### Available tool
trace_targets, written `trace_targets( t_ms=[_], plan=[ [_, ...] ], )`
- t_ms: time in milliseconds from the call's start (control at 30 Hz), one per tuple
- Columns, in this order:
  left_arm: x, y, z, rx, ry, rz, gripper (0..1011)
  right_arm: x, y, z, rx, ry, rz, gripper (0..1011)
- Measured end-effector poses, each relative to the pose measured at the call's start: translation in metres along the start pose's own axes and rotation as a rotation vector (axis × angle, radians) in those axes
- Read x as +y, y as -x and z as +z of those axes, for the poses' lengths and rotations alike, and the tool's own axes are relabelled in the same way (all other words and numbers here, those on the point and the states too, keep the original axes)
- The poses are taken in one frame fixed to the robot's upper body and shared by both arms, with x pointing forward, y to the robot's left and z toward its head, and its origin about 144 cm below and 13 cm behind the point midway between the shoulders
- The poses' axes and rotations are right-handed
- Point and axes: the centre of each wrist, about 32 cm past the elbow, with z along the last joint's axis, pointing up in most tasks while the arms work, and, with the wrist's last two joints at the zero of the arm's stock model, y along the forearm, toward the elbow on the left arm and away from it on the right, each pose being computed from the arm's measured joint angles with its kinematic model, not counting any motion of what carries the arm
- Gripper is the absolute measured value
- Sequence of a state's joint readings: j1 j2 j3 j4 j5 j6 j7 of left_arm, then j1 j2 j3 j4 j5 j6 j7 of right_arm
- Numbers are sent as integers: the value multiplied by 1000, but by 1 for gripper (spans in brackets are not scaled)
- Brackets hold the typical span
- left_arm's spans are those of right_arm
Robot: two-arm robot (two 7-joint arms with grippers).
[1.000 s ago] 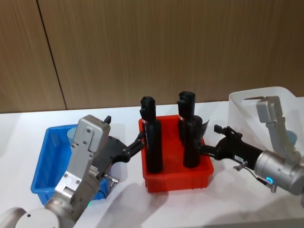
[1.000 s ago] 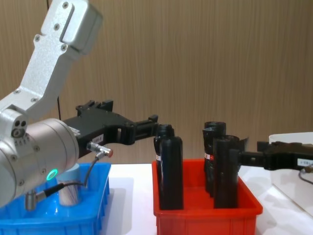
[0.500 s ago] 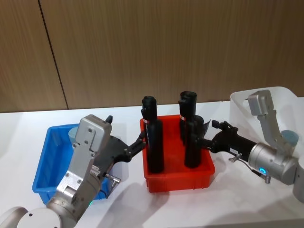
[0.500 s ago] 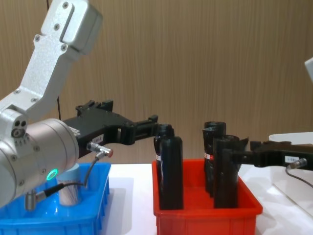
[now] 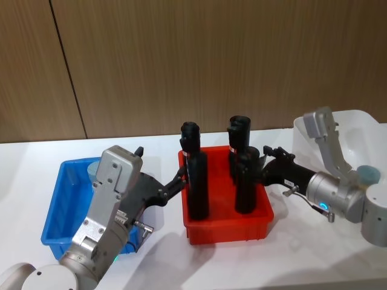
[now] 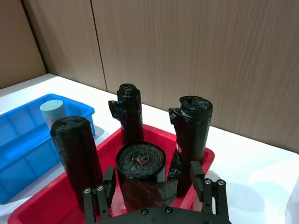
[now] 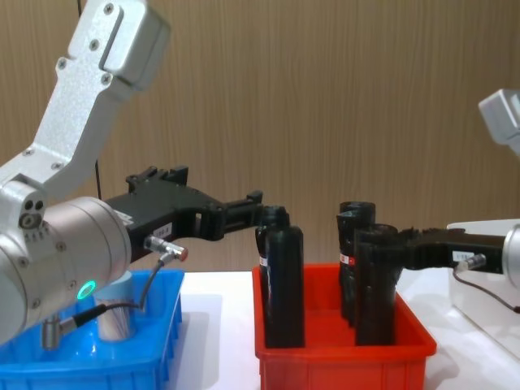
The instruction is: Pick the cotton swabs from the blue box and place them into the white box.
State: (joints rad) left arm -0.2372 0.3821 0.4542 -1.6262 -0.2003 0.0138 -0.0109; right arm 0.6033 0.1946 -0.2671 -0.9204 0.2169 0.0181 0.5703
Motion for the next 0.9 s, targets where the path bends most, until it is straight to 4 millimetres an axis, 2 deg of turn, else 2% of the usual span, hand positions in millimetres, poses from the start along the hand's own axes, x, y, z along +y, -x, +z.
trace_targets(
  t_ms=[267, 533, 667, 833, 900],
  plan=[
    [0, 0, 0, 0, 0, 0, 1004, 12, -2, 3, -10, 10, 5, 996],
    [0, 0, 0, 0, 0, 0, 1004, 22, -3, 3, -16, 21, 27, 812],
    [0, 0, 0, 0, 0, 0, 1004, 25, -3, 3, -19, 28, 40, 652],
    [0, 0, 0, 0, 0, 0, 1004, 28, -3, 4, -21, 31, 54, 555],
    [0, 0, 0, 0, 0, 0, 1004, 28, -3, 4, -22, 31, 56, 550]
  ],
)
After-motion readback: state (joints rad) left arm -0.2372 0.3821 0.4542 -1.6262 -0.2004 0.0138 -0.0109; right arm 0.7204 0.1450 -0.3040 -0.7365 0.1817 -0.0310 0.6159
